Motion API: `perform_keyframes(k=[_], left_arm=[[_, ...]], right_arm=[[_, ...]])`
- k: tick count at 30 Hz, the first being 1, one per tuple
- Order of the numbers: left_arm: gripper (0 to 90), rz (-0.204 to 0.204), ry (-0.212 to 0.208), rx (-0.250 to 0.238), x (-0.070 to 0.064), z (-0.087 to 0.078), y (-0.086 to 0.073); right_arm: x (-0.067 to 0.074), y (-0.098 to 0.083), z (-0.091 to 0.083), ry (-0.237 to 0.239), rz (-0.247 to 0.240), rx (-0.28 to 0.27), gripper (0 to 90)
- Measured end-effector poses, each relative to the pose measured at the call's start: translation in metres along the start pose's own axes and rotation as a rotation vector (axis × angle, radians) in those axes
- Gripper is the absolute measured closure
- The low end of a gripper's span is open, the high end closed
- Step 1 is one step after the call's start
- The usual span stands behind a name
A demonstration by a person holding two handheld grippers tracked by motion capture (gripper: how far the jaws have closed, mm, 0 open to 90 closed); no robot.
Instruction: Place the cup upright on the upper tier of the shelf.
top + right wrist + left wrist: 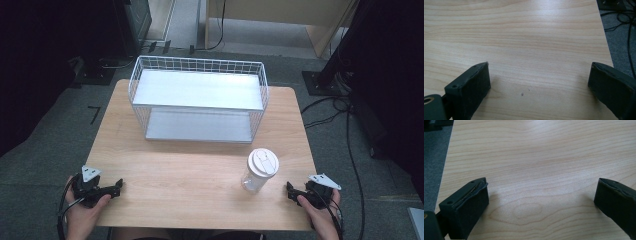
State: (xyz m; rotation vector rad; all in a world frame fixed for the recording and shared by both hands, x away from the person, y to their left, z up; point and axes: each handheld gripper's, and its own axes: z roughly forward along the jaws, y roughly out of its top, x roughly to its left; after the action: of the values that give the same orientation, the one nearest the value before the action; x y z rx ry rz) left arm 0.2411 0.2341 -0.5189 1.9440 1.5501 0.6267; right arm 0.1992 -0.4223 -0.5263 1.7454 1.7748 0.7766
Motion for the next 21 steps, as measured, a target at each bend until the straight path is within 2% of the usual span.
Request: perform_keyframes(k=[6,21], left_arm=[[0.0,0.0,0.0,0.0,0.0,0.0,0.0],[0.0,0.0,0.0,0.0,0.0,0.0,0.0]], right_arm=[[0.005,-0.001,-0.002,-0.001,-0.032,-0.017,4.9],[0.036,0.0,-0.001,0.071,-0.096,-0.018,4.9]])
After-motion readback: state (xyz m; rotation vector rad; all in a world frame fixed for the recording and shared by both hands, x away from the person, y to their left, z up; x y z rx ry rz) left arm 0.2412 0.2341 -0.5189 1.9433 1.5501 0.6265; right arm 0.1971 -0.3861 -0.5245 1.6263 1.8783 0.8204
